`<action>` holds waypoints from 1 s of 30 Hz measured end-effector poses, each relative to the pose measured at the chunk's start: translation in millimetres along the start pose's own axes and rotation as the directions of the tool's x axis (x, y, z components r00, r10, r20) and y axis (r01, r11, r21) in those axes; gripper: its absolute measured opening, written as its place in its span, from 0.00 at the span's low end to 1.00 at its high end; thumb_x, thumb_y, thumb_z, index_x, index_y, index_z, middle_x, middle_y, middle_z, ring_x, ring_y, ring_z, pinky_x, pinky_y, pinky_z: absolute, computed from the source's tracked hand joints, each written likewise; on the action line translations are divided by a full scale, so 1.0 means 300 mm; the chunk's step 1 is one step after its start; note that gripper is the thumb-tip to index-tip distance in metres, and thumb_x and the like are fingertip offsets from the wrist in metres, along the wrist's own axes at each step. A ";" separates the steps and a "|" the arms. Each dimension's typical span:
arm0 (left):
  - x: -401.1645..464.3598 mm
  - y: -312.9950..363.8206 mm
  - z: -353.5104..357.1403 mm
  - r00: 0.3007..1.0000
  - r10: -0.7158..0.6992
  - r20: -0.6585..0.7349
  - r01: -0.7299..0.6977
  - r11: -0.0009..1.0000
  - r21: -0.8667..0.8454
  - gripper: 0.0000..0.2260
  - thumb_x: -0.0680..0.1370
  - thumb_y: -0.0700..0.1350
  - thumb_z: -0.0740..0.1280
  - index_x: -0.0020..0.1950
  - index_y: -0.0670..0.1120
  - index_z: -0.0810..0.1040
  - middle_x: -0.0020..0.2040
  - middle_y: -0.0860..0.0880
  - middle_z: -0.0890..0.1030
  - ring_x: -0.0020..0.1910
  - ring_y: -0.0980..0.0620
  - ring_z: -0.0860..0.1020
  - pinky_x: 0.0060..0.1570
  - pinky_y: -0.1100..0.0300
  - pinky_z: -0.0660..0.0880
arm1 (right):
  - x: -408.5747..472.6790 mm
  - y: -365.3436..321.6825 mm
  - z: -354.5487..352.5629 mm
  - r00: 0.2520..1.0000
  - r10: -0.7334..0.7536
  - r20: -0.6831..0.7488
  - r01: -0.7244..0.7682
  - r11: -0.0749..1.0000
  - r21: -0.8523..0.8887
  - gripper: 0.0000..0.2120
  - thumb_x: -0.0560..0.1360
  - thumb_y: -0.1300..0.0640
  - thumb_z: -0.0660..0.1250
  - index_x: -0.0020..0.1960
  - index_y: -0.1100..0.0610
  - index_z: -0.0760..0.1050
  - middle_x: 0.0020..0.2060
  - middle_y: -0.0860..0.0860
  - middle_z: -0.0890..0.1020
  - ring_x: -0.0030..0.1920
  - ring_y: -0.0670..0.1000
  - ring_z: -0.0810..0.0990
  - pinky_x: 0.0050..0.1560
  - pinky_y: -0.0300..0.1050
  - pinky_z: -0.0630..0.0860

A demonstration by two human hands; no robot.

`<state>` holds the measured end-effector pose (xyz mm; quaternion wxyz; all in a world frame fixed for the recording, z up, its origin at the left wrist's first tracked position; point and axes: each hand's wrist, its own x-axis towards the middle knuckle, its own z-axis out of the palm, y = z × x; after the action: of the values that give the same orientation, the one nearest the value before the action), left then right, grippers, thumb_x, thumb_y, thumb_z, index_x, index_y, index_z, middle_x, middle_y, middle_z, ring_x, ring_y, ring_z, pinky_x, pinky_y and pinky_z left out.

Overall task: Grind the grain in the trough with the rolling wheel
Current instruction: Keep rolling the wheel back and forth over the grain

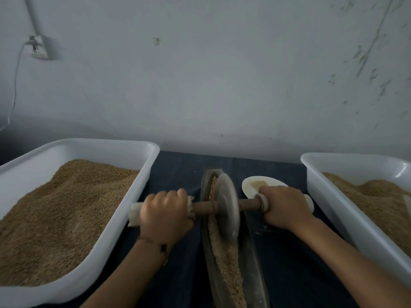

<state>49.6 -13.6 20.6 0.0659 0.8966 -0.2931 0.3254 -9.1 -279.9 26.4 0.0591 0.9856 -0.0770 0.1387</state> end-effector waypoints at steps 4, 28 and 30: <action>0.123 -0.022 0.034 0.989 0.022 0.144 -0.045 0.986 0.161 0.14 0.70 0.55 0.67 0.34 0.51 0.64 0.28 0.56 0.66 0.28 0.55 0.67 0.33 0.61 0.63 | 0.063 0.030 0.044 0.994 0.032 0.104 -0.044 0.992 0.114 0.03 0.67 0.47 0.62 0.39 0.45 0.70 0.38 0.45 0.79 0.40 0.51 0.75 0.38 0.44 0.65; -0.140 0.013 -0.047 0.976 0.075 -0.204 -0.072 0.997 0.021 0.11 0.70 0.45 0.57 0.28 0.46 0.69 0.24 0.49 0.69 0.21 0.47 0.68 0.23 0.57 0.67 | -0.236 -0.028 0.054 0.781 -0.149 -0.606 0.165 0.986 -0.029 0.07 0.69 0.56 0.70 0.39 0.55 0.71 0.31 0.51 0.74 0.30 0.51 0.71 0.33 0.44 0.67; -0.112 0.009 -0.043 0.984 0.061 -0.165 -0.062 0.998 -0.001 0.09 0.66 0.45 0.63 0.27 0.46 0.68 0.23 0.49 0.69 0.20 0.48 0.68 0.22 0.59 0.66 | -0.192 -0.031 0.044 0.798 -0.132 -0.588 0.150 0.989 -0.017 0.11 0.61 0.59 0.76 0.36 0.56 0.73 0.28 0.51 0.75 0.28 0.52 0.72 0.30 0.45 0.67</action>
<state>20.3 4.4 9.5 0.0827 0.8570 -0.3152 0.3992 -58.7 -264.7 -3.3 0.0753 0.8981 0.0206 0.4328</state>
